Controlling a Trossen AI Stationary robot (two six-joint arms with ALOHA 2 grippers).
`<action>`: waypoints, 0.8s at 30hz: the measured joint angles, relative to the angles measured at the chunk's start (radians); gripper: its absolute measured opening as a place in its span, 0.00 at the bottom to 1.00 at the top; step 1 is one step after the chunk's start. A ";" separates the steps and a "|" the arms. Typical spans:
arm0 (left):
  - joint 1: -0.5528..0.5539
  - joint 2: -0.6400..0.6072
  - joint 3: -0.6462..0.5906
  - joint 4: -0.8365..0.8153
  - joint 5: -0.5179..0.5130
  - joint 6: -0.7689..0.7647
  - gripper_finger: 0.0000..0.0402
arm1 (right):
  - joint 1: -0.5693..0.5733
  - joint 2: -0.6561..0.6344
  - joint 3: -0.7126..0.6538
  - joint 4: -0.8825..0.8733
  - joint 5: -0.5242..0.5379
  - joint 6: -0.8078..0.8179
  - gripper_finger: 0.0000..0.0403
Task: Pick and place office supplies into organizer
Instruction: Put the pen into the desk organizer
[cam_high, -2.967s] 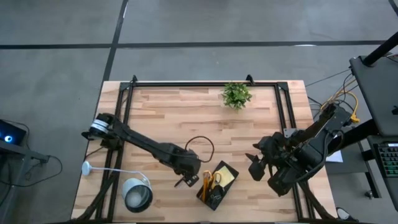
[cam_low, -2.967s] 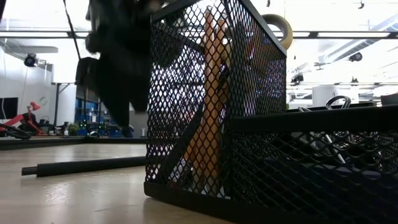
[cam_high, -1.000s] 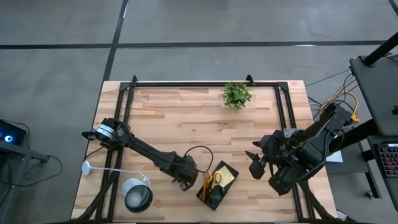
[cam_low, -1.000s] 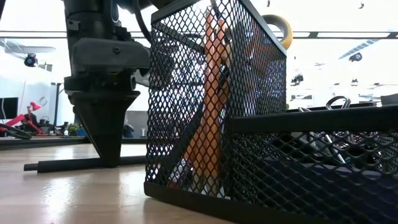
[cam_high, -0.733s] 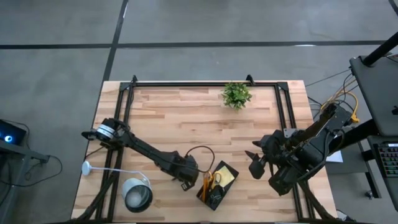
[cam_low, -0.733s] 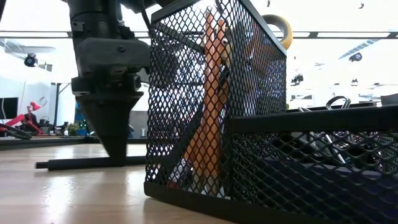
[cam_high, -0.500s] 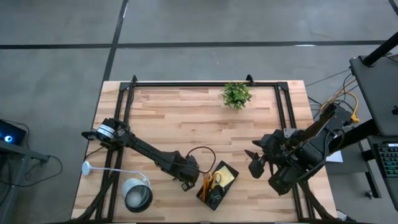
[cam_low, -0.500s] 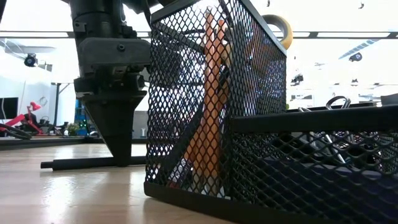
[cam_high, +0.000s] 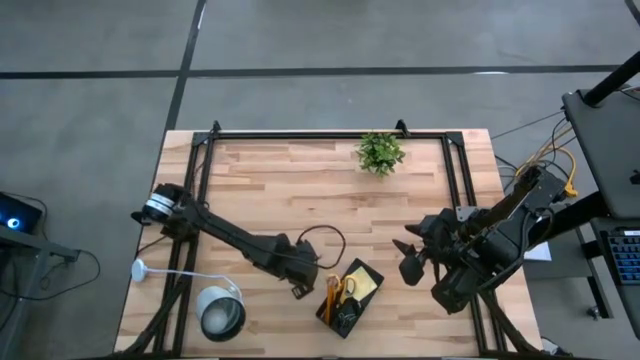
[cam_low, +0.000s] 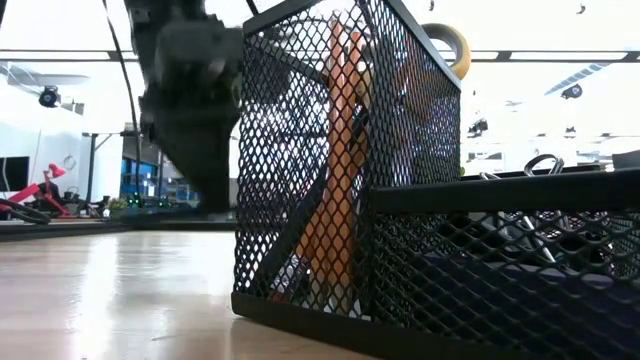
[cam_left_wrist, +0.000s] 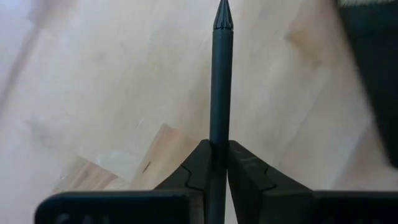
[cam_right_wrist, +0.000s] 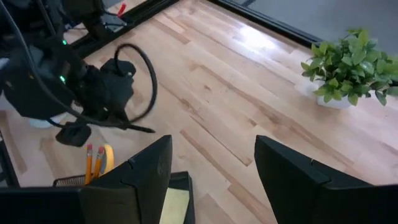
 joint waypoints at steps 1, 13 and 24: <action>0.003 -0.016 0.000 0.000 -0.005 -0.002 0.05 | 0.000 0.000 0.000 0.000 0.006 0.001 0.53; 0.055 -0.302 0.002 0.020 -0.188 -0.009 0.05 | 0.000 -0.003 0.000 0.036 0.144 0.111 0.53; 0.121 -0.498 0.002 0.349 -0.205 0.046 0.06 | -0.047 -0.084 0.000 0.489 0.214 -0.133 0.53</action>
